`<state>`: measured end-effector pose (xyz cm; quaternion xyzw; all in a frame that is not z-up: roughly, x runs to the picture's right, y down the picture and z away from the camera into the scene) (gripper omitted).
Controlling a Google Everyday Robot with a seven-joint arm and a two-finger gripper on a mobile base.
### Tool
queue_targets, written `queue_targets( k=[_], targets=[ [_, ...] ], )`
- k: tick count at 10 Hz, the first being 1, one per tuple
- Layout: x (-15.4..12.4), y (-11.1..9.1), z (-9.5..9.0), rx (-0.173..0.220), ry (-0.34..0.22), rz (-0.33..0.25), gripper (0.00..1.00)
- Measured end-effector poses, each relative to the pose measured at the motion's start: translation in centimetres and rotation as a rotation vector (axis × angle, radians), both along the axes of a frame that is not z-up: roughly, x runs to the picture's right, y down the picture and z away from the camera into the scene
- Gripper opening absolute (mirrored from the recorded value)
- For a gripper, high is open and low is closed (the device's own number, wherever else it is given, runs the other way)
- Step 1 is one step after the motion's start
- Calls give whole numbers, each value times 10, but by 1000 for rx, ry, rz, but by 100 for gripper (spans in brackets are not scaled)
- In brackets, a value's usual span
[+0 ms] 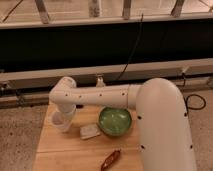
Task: Pick up the ceramic cup
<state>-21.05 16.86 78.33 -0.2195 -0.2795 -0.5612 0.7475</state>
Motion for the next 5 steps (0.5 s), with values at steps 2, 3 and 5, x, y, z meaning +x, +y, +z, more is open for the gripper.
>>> queue_targets(
  k=[2,3,5],
  targets=[
    [8,-10,-6,0,10,-4,0],
    [8,-19,-14,1,11,-9,0],
    [10,-25,-19,5,4,-6,0]
  ],
)
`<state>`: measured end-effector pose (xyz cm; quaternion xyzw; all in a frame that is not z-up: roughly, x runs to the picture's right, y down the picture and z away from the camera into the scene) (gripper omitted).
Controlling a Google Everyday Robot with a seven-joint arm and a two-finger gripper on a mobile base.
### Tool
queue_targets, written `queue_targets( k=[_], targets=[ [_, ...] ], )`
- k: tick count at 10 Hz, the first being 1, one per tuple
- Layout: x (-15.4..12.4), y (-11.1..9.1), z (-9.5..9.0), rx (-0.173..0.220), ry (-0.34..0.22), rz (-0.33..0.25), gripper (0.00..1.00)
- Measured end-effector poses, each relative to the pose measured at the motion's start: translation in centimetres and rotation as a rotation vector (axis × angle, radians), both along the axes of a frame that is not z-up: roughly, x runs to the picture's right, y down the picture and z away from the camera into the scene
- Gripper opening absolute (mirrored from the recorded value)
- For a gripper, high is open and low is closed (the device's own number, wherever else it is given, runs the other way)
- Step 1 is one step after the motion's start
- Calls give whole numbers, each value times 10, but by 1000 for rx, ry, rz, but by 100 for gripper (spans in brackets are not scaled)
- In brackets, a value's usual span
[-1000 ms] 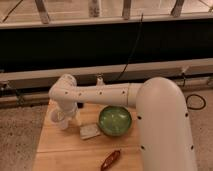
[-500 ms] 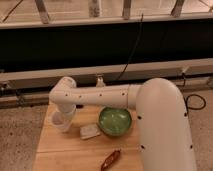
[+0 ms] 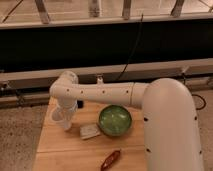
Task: Pick up the ceramic cup
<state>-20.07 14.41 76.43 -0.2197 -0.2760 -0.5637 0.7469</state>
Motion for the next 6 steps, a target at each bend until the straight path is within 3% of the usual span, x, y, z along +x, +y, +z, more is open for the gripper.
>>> queue_targets(
  k=[2,6],
  targets=[
    [2,2,3,1,-7,1,0],
    [8,-19,-16,5,-4,-6,0]
  ],
)
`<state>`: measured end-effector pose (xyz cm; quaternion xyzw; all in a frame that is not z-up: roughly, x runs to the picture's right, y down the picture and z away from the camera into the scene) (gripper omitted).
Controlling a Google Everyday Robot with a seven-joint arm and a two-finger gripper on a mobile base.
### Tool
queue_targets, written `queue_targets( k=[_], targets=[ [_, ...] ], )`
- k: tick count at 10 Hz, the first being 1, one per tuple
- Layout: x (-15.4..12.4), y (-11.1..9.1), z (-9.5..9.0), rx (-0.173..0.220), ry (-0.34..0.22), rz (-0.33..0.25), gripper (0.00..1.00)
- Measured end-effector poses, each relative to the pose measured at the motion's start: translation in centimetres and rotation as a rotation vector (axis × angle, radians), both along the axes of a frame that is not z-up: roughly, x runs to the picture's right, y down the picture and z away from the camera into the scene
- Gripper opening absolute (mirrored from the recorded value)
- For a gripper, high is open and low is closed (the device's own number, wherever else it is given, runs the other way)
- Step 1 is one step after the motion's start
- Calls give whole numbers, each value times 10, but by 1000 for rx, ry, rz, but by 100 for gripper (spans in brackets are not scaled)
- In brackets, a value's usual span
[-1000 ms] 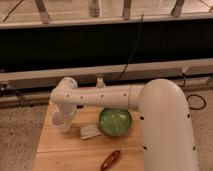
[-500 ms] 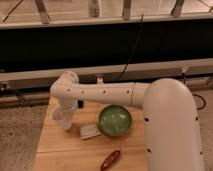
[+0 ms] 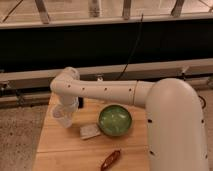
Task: Pick up the ceramic cup
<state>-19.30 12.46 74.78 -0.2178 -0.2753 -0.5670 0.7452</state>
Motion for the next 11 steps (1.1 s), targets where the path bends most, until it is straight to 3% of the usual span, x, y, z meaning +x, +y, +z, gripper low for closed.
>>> queue_targets(
  k=[3,11],
  targets=[
    [3,-3,0,3,0,-3,0],
    [12,-32,-20,10,0,-9,0]
  ],
)
